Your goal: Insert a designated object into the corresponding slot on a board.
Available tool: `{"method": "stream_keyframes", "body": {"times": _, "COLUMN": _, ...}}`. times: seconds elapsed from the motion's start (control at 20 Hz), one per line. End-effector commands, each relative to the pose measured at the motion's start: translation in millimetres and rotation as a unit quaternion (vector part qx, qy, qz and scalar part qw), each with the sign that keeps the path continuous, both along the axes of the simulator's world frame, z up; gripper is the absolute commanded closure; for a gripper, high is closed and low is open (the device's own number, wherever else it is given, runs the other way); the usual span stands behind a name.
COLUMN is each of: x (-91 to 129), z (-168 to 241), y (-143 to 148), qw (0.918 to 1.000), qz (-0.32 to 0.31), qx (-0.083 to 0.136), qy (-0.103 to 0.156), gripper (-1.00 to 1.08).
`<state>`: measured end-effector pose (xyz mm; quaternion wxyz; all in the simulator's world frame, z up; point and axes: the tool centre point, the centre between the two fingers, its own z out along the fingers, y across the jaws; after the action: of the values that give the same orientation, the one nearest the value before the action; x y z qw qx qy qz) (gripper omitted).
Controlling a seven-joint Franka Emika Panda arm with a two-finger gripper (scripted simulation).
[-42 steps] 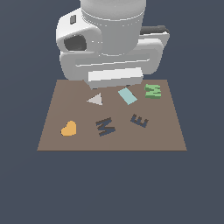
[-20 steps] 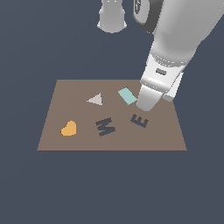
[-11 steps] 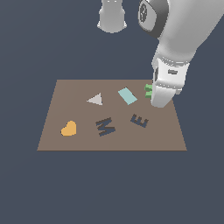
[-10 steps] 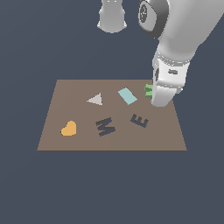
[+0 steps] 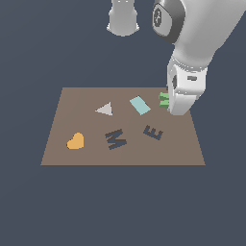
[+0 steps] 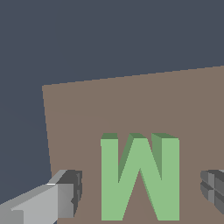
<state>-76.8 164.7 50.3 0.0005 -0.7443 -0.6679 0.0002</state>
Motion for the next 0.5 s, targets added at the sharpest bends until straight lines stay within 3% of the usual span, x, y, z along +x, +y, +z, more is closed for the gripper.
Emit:
{"method": "stream_keyframes", "body": {"times": 0.0, "x": 0, "z": -1, "y": 0, "qw": 1.0, "qz": 0.0, "qx": 0.0, "qy": 0.0, "gripper": -0.92}}
{"method": "stream_keyframes", "body": {"times": 0.45, "x": -1, "z": -20, "y": -1, "qw": 1.0, "qz": 0.003, "qx": 0.0, "qy": 0.0, "gripper": -0.92}}
